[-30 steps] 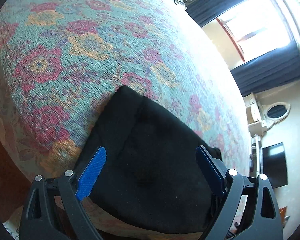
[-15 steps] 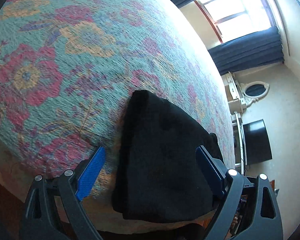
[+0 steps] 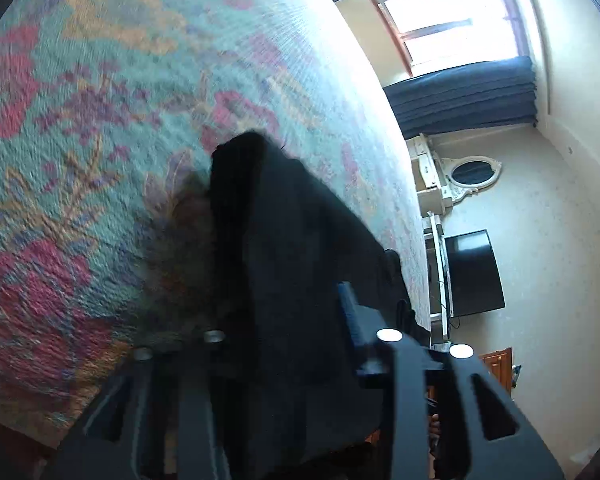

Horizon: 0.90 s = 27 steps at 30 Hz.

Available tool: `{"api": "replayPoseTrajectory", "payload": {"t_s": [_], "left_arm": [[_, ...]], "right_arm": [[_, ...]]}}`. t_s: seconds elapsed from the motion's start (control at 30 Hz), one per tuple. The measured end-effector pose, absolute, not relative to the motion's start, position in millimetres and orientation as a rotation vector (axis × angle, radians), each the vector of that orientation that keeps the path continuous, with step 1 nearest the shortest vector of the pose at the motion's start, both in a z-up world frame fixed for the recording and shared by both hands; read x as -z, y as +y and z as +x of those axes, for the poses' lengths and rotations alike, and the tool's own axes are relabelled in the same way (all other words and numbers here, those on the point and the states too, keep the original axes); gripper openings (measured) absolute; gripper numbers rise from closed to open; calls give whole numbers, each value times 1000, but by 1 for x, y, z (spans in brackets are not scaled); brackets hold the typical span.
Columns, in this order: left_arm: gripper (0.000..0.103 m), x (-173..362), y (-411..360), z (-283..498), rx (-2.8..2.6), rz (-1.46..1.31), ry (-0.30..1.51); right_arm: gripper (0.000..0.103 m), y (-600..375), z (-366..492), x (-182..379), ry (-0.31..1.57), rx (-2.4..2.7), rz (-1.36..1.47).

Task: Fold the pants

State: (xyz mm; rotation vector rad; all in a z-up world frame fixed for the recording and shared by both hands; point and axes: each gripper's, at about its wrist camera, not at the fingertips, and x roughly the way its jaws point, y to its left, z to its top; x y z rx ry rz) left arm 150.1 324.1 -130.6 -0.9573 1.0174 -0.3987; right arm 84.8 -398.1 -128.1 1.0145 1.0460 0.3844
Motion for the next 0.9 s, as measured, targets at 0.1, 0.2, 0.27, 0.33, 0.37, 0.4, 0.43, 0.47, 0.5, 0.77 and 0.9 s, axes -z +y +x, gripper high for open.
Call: {"api": "replayPoseTrajectory", "payload": {"t_s": [0.1,0.2,0.27,0.33,0.37,0.4,0.43,0.47,0.5,0.77,0.9], "left_arm": [[17,130,323,152,363,-942,1019],[15,109,322,150,350,-935,985],[15,84,316,149,374,-913,947],[15,52,304,149,423,-896,902],[15,33,292,150,443,-874,882],[15,15,279,151,462,-844,868],[15,1,263,153,482,-811,858],[15,-15,247,154,503,-772,851],[15,-32,225,155,529,-723,848],[15,-60,44,171,615,-392,945],[15,-18,-35,178,631,-286,1039]], "right_arm": [[70,-402,84,127,1029,-364,1019],[70,-409,83,123,988,-337,1037],[70,-413,83,117,956,-318,1045],[70,-414,83,110,922,-316,1048],[70,-413,84,107,910,-320,1047],[70,-411,85,104,900,-327,1046],[70,-409,87,100,892,-333,1043],[70,-405,88,98,888,-345,1042],[70,-401,90,97,892,-362,1042],[70,-380,97,87,894,-441,1045],[70,-379,98,88,895,-444,1064]]}}
